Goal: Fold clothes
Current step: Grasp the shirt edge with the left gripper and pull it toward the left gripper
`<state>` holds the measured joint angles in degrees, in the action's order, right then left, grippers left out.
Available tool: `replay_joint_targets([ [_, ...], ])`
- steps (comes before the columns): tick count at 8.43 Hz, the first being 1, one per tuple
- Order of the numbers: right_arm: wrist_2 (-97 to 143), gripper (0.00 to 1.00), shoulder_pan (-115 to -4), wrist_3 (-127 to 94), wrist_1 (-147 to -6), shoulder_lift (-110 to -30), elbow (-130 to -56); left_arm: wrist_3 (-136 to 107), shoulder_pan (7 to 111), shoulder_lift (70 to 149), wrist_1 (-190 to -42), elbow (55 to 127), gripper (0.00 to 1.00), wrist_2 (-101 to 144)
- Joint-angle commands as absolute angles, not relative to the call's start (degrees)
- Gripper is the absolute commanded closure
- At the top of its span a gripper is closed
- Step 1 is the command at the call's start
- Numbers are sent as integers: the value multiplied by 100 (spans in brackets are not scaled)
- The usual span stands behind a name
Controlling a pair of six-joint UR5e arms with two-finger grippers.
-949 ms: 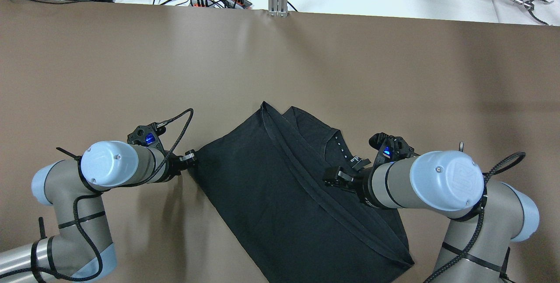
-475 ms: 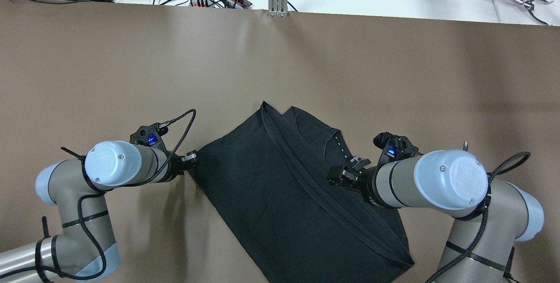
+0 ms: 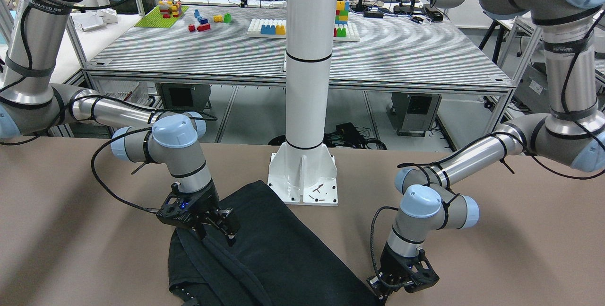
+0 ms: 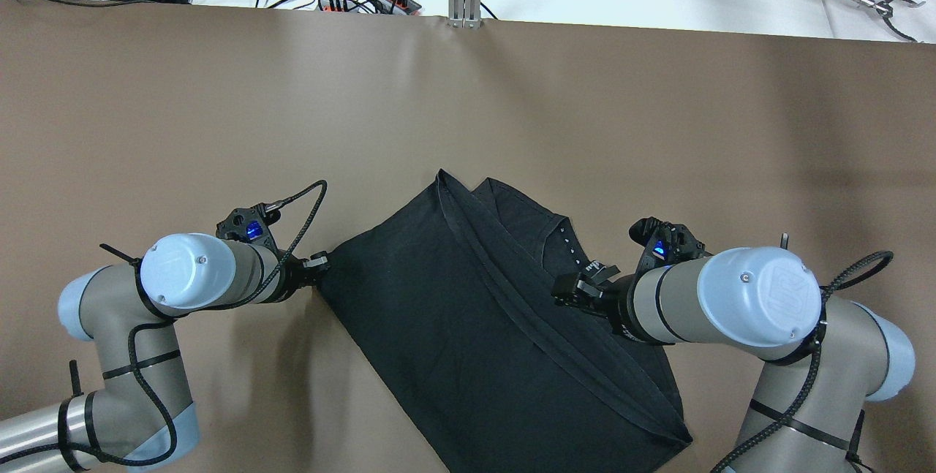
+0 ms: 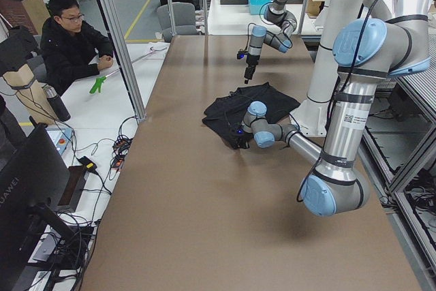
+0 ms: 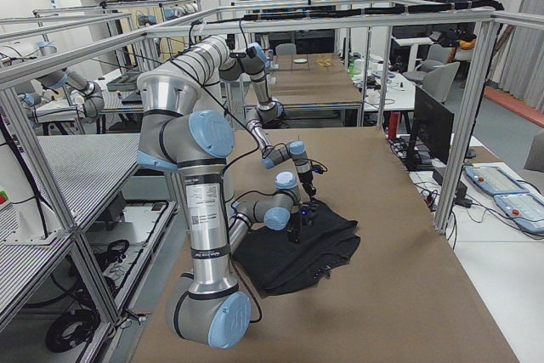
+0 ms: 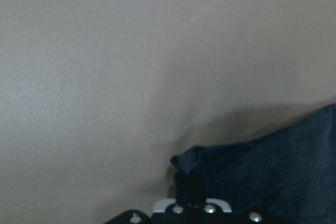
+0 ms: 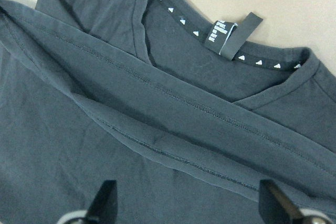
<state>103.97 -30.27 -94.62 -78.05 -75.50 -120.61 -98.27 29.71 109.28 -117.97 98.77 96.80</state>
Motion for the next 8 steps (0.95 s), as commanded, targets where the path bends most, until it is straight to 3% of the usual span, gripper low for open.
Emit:
replay_joint_targets([
  [1, 10397, 5, -3041, -9457, -7805, -7550, -12050, -9782, 3058, 10916, -11777, 9923, 100, 9721],
  [4, 10477, 5, -3120, -9457, -7822, -7541, -12032, -8987, 3698, 10933, -11742, 9915, 100, 10054],
  [5, 10450, 5, -3129, -9466, -7840, -7541, -12032, -8695, 4048, 11151, -11751, 9575, 100, 10107],
  [8, 10415, 5, -3208, -9457, -7919, -7541, -12032, -8509, 4762, 13570, -11786, 6910, 100, 10450],
])
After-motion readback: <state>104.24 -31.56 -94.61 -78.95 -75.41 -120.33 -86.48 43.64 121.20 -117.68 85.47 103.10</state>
